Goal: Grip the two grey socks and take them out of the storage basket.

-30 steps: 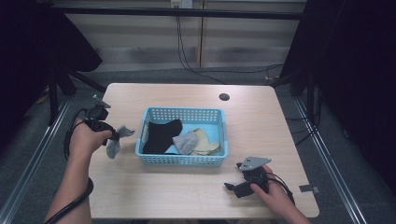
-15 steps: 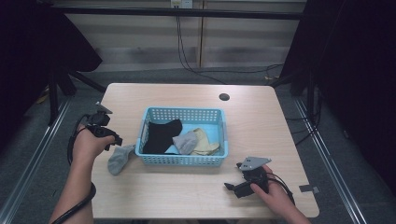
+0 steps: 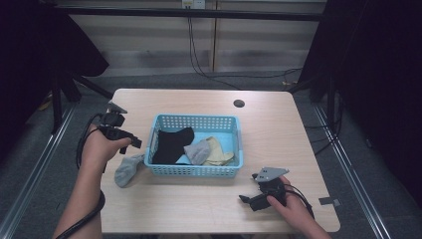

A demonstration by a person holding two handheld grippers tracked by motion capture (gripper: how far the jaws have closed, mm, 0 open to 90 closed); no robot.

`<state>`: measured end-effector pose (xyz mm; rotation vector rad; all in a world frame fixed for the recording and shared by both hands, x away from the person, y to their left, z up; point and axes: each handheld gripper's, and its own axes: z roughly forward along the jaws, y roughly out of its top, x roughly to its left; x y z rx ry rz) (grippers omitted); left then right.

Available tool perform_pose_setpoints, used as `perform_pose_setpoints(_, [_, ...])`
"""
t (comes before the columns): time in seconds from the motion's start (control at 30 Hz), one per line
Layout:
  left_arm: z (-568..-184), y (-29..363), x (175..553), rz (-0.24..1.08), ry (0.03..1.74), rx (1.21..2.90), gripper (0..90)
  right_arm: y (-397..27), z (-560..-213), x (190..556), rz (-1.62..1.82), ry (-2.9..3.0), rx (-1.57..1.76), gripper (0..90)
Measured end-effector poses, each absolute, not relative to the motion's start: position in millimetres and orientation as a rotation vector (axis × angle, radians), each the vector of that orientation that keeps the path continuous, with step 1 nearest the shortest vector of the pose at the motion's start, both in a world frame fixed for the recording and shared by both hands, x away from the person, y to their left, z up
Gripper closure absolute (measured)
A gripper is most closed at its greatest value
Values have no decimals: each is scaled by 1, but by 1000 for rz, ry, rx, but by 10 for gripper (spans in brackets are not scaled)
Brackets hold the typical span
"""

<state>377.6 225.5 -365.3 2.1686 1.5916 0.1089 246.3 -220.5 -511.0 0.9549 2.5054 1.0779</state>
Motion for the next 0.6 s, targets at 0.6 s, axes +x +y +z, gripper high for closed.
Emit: perform_pose_setpoints(0.6, [-361, 178, 382, 94, 1436, 2249, 364, -221, -511, 246, 1079, 2505, 953, 96])
